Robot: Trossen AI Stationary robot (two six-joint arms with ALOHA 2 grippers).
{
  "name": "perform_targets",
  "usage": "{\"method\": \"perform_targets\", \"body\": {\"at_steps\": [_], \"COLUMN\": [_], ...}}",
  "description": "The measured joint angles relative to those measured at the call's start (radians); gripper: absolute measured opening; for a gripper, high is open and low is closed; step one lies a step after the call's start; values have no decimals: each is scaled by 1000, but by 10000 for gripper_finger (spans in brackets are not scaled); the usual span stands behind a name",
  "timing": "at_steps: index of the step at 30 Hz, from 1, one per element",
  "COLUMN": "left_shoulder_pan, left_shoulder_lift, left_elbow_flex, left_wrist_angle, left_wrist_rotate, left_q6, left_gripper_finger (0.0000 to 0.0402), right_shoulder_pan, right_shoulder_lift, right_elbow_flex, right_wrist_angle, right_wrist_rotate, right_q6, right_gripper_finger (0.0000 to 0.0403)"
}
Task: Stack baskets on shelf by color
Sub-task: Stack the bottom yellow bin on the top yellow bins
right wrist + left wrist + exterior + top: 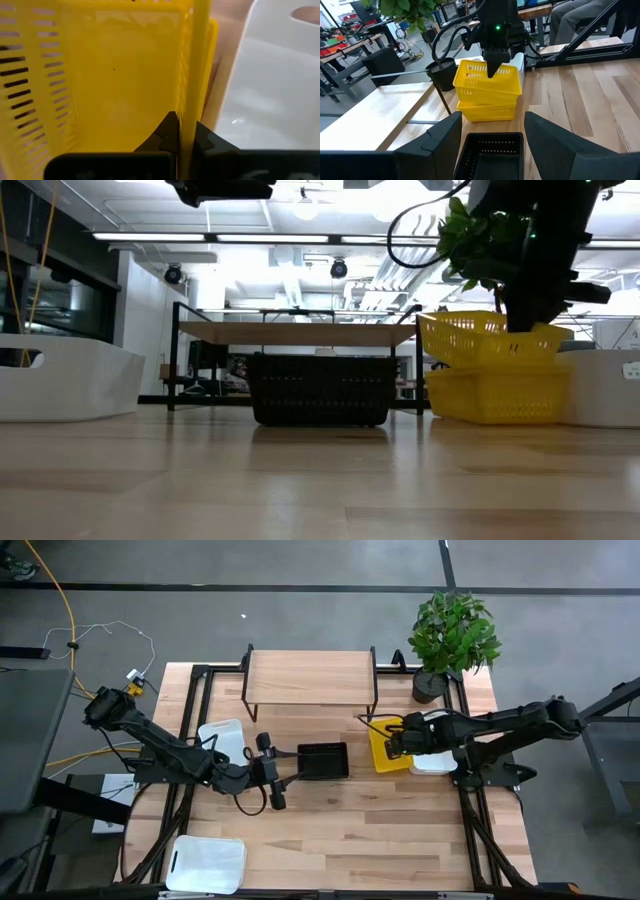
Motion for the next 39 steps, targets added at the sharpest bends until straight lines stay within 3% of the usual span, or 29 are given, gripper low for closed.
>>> {"method": "perform_targets", "body": {"at_steps": [10,23,29,34,36,39], "left_shoulder_pan": [-1,-1,-1,-1,-1,-1], "left_shoulder_lift": [0,0,0,0,0,0], "left_elbow_flex": [0,0,0,0,0,0], "left_wrist_angle": [0,0,-8,-8,-8,-8], "left_wrist_rotate": [1,1,1,1,1,1], "left_q6": [0,-1,-5,-19,-21,-27], "left_gripper_finger": [202,202,202,202,202,202], "right_shoulder_pan": [-4,-1,49,99,123,162], "right_shoulder_lift": [0,-18,-18,-17,-17,-18], "right_elbow_flex": [0,100,170,167,167,167], "right_wrist_angle": [4,-82,-157,-204,-206,-214], "right_wrist_rotate": [-10,-89,-51,-34,19,108], "right_q6": [-17,-147,-151,-156,-145,-143], "right_gripper_finger": [13,188,232,224,199,130]}}
